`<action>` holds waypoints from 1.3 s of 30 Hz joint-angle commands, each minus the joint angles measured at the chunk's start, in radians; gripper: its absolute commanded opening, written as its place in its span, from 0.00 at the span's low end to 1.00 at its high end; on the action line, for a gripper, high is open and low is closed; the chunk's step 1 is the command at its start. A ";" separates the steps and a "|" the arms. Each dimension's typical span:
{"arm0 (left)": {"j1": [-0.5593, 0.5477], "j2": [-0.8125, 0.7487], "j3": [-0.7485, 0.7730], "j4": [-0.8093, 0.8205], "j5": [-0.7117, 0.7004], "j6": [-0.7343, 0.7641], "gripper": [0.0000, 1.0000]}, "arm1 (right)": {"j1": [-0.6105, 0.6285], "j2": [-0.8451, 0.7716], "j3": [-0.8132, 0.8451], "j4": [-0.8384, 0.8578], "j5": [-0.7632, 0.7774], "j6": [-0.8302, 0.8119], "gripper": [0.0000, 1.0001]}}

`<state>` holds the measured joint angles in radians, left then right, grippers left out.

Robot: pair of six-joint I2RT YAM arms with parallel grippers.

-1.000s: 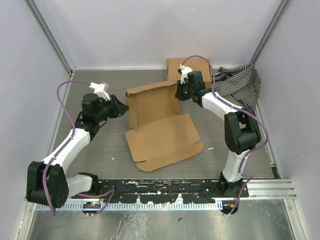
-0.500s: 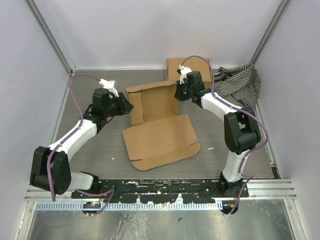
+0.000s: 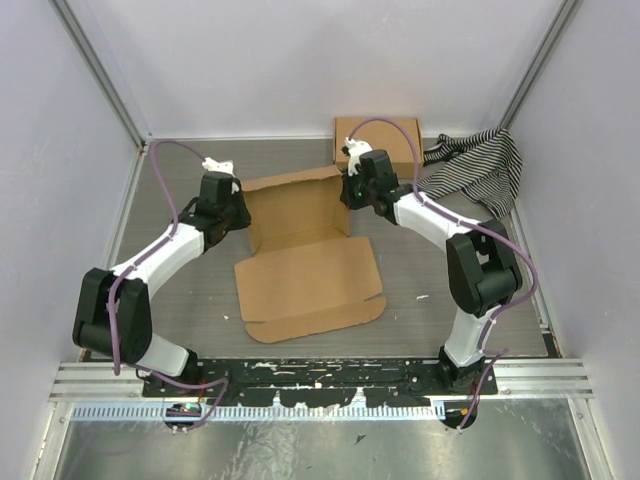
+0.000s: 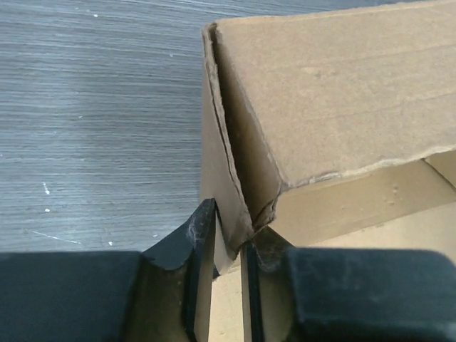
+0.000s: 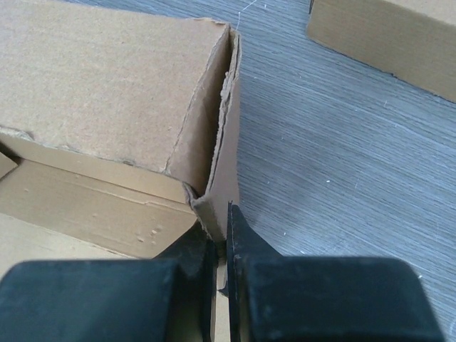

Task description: Fold the paper box

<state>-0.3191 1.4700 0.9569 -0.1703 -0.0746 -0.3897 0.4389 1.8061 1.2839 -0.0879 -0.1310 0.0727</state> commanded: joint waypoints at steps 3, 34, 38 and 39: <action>-0.015 0.075 0.077 -0.149 -0.193 -0.006 0.07 | 0.047 -0.051 0.010 -0.056 0.017 0.048 0.04; -0.145 0.071 0.358 -0.649 -0.476 -0.062 0.64 | 0.093 0.090 0.314 -0.452 0.301 0.276 0.02; -0.142 0.012 0.398 -0.705 -0.471 -0.064 0.68 | 0.092 0.135 0.404 -0.560 0.299 0.299 0.02; -0.140 0.000 0.410 -0.713 -0.466 -0.063 0.69 | 0.089 0.153 0.429 -0.590 0.287 0.308 0.02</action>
<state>-0.4679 1.5558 1.2900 -0.8017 -0.5419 -0.4511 0.5419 1.9289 1.6016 -0.5838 0.1261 0.3367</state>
